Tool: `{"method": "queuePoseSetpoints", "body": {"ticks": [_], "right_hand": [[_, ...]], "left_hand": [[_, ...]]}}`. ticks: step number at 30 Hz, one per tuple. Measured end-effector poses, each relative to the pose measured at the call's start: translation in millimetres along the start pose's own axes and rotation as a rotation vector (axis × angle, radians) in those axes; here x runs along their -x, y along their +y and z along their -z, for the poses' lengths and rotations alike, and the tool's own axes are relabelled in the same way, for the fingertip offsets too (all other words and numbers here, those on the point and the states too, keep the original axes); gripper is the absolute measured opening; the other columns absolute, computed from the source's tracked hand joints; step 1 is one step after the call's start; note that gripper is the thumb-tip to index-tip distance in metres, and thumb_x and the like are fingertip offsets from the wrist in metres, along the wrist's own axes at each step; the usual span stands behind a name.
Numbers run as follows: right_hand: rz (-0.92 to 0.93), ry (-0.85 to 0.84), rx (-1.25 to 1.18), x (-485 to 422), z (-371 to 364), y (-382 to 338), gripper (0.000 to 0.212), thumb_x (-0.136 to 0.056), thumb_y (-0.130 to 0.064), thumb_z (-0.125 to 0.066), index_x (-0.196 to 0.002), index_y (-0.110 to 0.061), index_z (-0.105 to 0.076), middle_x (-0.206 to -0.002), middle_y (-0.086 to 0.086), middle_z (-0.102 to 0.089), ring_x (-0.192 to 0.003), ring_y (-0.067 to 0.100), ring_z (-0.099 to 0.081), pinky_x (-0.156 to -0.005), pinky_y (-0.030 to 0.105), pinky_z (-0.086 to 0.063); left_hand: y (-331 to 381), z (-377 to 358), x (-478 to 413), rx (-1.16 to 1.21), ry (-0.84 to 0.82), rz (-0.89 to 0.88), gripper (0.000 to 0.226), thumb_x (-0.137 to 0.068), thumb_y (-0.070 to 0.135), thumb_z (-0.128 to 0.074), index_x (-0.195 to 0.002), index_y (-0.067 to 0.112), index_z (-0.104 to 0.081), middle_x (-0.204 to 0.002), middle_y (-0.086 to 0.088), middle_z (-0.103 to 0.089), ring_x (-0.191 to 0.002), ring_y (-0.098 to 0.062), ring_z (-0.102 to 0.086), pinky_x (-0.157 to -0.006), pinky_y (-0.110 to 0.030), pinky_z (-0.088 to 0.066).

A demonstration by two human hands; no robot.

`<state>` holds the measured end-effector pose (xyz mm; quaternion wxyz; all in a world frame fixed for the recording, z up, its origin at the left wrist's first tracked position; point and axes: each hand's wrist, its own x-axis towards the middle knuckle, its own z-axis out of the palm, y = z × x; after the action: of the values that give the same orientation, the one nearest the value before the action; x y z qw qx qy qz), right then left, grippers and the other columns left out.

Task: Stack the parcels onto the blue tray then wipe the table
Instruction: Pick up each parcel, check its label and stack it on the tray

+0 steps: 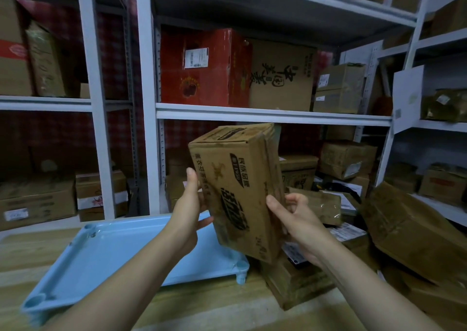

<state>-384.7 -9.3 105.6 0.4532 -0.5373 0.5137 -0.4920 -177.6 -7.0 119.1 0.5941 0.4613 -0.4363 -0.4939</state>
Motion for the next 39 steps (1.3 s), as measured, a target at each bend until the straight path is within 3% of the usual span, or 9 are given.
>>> {"method": "queuePoseSetpoints", "body": {"ticks": [6,11,17,22,24,27,32,35,39], "right_hand": [[-0.012,-0.068,-0.146,4.8,3.2,-3.0,0.068,-0.082,-0.041,-0.072,-0.141,-0.030,-0.040,-0.111,-0.009,-0.064,-0.093,0.008,-0.063,-0.067,0.032,-0.057],[-0.060,-0.036,-0.234,-4.9,10.4,0.6,0.027,-0.097,-0.038,-0.059,-0.118,-0.025,-0.069,-0.115,0.002,-0.073,-0.108,0.022,-0.065,-0.094,0.051,-0.054],[-0.006,-0.087,-0.331,-4.0,8.4,-5.2,0.030,-0.101,-0.029,-0.051,-0.120,-0.015,-0.070,-0.113,0.009,-0.075,-0.115,0.029,-0.064,-0.103,0.049,-0.050],[0.066,-0.090,-0.314,-6.0,10.0,-5.6,0.039,-0.098,-0.045,-0.049,-0.122,-0.023,-0.069,-0.118,0.009,-0.073,-0.115,0.028,-0.061,-0.101,0.043,-0.046],[0.102,-0.115,-0.327,-6.1,9.4,-7.5,0.038,-0.099,-0.044,-0.046,-0.124,-0.025,-0.068,-0.117,0.005,-0.074,-0.119,0.026,-0.062,-0.107,0.049,-0.043],[0.193,-0.185,-0.287,-3.6,3.5,-17.1,0.033,-0.101,-0.035,-0.046,-0.128,-0.031,-0.065,-0.115,0.001,-0.074,-0.110,0.019,-0.067,-0.092,0.046,-0.052],[0.292,-0.253,-0.190,-3.2,-11.8,-33.8,0.037,-0.100,-0.036,-0.051,-0.137,-0.039,-0.056,-0.114,-0.002,-0.073,-0.102,0.014,-0.069,-0.079,0.040,-0.054],[0.320,-0.258,-0.223,-3.1,-18.6,-41.4,0.037,-0.101,-0.030,-0.051,-0.138,-0.033,-0.055,-0.129,-0.006,-0.068,-0.120,0.014,-0.062,-0.083,0.033,-0.055],[0.364,-0.293,-0.167,-3.1,-24.2,-44.8,0.031,-0.103,-0.027,-0.048,-0.128,-0.027,-0.066,-0.133,-0.007,-0.065,-0.131,0.016,-0.055,-0.110,0.047,-0.042]], "left_hand": [[0.7,-0.7,-4.0,-0.114,0.096,-0.092,0.061,-0.086,0.048,-0.066,-0.129,0.021,-0.032,-0.118,0.003,-0.054,-0.108,-0.016,-0.059,-0.093,-0.041,-0.052],[4.6,6.6,-11.7,-0.115,0.130,-0.066,0.042,-0.087,0.041,-0.068,-0.107,0.019,-0.038,-0.116,-0.008,-0.056,-0.104,-0.020,-0.061,-0.095,-0.045,-0.052],[-0.2,3.6,-8.4,-0.124,0.072,-0.092,0.042,-0.085,0.043,-0.069,-0.110,0.016,-0.049,-0.112,0.001,-0.059,-0.101,-0.011,-0.057,-0.076,-0.028,-0.046],[-0.5,2.5,-11.7,-0.107,0.060,-0.058,0.053,-0.084,0.056,-0.063,-0.116,0.016,-0.050,-0.115,-0.003,-0.061,-0.104,-0.016,-0.060,-0.074,-0.029,-0.046],[0.5,3.8,-15.3,-0.085,0.013,-0.027,0.056,-0.084,0.065,-0.056,-0.112,0.017,-0.051,-0.106,-0.002,-0.065,-0.096,-0.018,-0.063,-0.074,-0.031,-0.047],[1.4,3.1,-16.7,-0.045,-0.029,-0.025,0.051,-0.089,0.069,-0.041,-0.086,0.020,-0.051,-0.060,0.010,-0.055,-0.059,-0.011,-0.051,-0.085,-0.040,-0.051],[9.0,5.4,-12.5,-0.005,-0.057,0.008,0.068,-0.090,0.073,-0.033,-0.111,0.012,-0.058,-0.051,0.007,-0.054,-0.051,-0.012,-0.054,-0.094,-0.050,-0.053],[19.3,15.2,-4.9,0.062,-0.076,0.035,0.060,-0.092,0.071,-0.034,-0.099,0.020,-0.065,-0.078,-0.006,-0.073,-0.076,-0.023,-0.072,-0.089,-0.051,-0.055],[25.3,35.6,-1.6,0.272,-0.079,0.123,0.079,-0.086,0.081,-0.022,-0.098,0.021,-0.073,-0.106,-0.015,-0.074,-0.102,-0.039,-0.066,-0.093,-0.062,-0.045]]}}
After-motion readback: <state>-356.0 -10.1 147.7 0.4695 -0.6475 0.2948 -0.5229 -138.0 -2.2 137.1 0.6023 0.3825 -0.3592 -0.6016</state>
